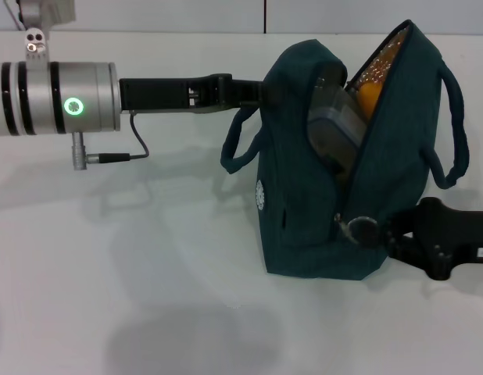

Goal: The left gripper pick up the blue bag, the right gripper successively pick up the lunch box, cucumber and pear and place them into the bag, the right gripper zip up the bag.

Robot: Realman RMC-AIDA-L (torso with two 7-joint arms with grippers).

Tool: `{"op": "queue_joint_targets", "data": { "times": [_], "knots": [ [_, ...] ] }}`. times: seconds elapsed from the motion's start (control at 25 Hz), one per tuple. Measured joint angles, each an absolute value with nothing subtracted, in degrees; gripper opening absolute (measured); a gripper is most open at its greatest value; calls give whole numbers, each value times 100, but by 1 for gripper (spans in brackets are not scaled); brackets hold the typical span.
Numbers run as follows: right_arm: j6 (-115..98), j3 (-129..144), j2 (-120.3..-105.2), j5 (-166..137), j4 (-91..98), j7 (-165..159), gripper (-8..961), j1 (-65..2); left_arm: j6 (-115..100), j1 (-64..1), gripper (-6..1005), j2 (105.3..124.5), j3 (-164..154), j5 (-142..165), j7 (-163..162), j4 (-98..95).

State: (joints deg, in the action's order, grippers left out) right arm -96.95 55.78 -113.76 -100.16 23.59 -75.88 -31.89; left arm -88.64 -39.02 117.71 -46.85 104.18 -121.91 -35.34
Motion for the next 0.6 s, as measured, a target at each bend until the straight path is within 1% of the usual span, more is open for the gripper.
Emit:
{"op": "queue_joint_targets", "data": {
  "times": [0.12, 0.32, 0.56, 0.6],
  "knots": [
    [-9879, 5401, -11342, -10012, 2381, -7592, 4, -3133, -8872, -3880, 77, 11771, -4684, 10322, -12142, -3531],
    [-9985, 5330, -11354, -10010, 2383, -7594, 5, -3128, -8982, -3818, 289, 11789, -4684, 10221, -11955, -3529],
    [-10162, 5327, -11382, -9963, 2471, -7586, 6, -3166, -9389, -3690, 521, 11795, -4684, 10080, -11210, -3538],
    [-10189, 5313, -11383, -9949, 2496, -7577, 7, -3171, -9393, -3630, 540, 11795, -4685, 10076, -11073, -3545]
  ]
}}
